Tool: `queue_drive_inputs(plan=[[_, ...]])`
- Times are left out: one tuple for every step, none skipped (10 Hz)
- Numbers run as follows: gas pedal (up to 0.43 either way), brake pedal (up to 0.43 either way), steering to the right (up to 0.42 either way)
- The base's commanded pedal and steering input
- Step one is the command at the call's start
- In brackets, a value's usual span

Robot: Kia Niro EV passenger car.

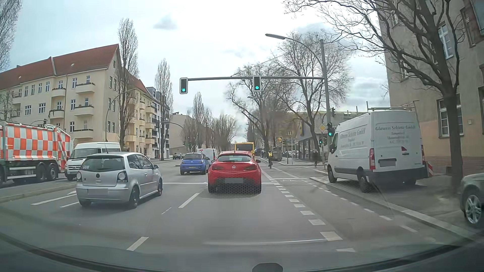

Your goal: Follow the waypoints while adhering to traffic rules and regulations

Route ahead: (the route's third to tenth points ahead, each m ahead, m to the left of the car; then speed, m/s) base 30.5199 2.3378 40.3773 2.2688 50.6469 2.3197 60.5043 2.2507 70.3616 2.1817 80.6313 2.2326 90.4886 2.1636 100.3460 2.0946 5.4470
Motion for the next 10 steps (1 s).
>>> queue_drive_inputs(plan=[[0.059,0.000,-0.003],[0.059,0.000,-0.003],[0.067,0.000,-0.003],[0.067,0.000,-0.003],[0.067,0.000,-0.003],[0.067,0.000,-0.003],[0.067,0.000,-0.003],[0.079,0.000,-0.002],[0.079,0.000,-0.002],[0.079,0.000,-0.002]])
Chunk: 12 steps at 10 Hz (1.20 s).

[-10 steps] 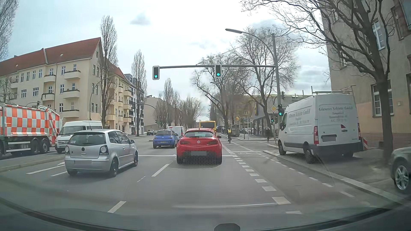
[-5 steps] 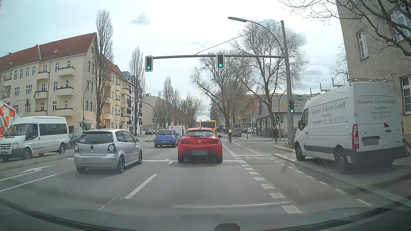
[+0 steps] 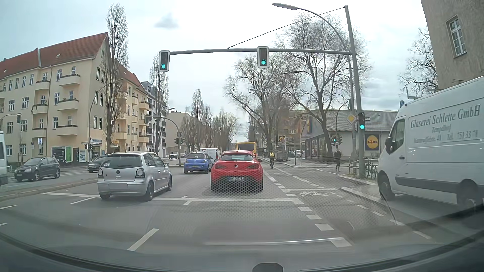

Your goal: Follow the waypoints while adhering to traffic rules and regulations

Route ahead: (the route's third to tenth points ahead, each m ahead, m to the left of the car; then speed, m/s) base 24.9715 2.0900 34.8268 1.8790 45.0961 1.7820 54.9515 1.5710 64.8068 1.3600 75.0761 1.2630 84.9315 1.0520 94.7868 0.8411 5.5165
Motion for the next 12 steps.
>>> queue_drive_inputs(plan=[[0.079,0.000,-0.002],[0.079,0.000,-0.002],[0.079,0.000,-0.001],[0.079,0.000,-0.002],[0.079,0.000,-0.002],[0.079,0.000,-0.002],[0.067,0.000,-0.002],[0.067,0.000,-0.002],[0.059,0.000,-0.002],[0.059,0.000,-0.002],[0.059,0.000,-0.002],[0.059,0.000,-0.002]])
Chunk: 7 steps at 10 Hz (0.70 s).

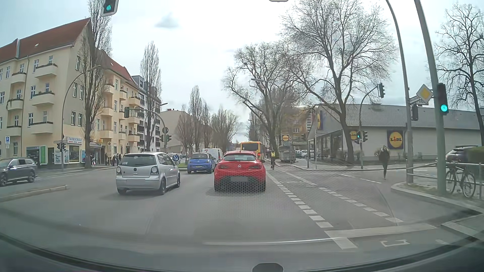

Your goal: Follow the waypoints while adhering to traffic rules and regulations

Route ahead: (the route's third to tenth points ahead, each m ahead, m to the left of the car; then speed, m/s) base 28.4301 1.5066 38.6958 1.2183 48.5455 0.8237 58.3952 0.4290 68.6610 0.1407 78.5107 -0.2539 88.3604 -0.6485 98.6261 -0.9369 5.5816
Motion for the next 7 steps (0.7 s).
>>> queue_drive_inputs(plan=[[0.059,0.000,-0.002],[0.059,0.000,-0.002],[0.059,0.000,-0.002],[0.059,0.000,-0.001],[0.059,0.000,0.000],[0.059,0.000,0.003],[0.059,0.000,0.003]])
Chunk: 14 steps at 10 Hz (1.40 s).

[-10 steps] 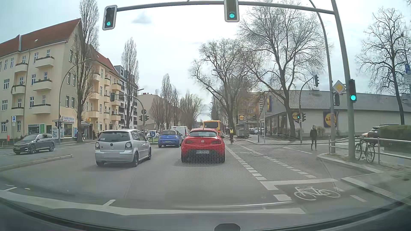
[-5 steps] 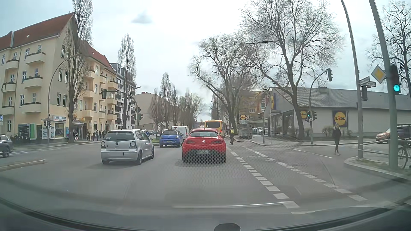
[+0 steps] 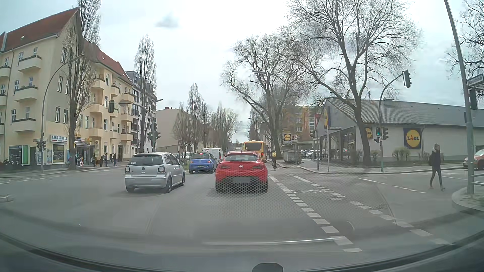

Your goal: Follow the waypoints while adhering to traffic rules and regulations

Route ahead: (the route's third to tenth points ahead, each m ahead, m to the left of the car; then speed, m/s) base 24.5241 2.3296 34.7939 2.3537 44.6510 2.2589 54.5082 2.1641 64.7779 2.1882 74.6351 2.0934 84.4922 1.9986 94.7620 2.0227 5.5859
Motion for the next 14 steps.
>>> queue_drive_inputs(plan=[[0.059,0.000,0.003],[0.059,0.000,0.003],[0.059,0.000,0.004],[0.047,0.000,0.003],[0.020,0.000,0.004],[0.008,0.000,0.004],[0.008,0.000,0.004],[0.008,0.000,0.004],[0.008,0.000,0.004],[0.008,0.000,0.004],[0.008,0.000,0.005],[0.000,0.000,0.006],[0.000,0.000,0.009],[0.000,0.000,0.010]])
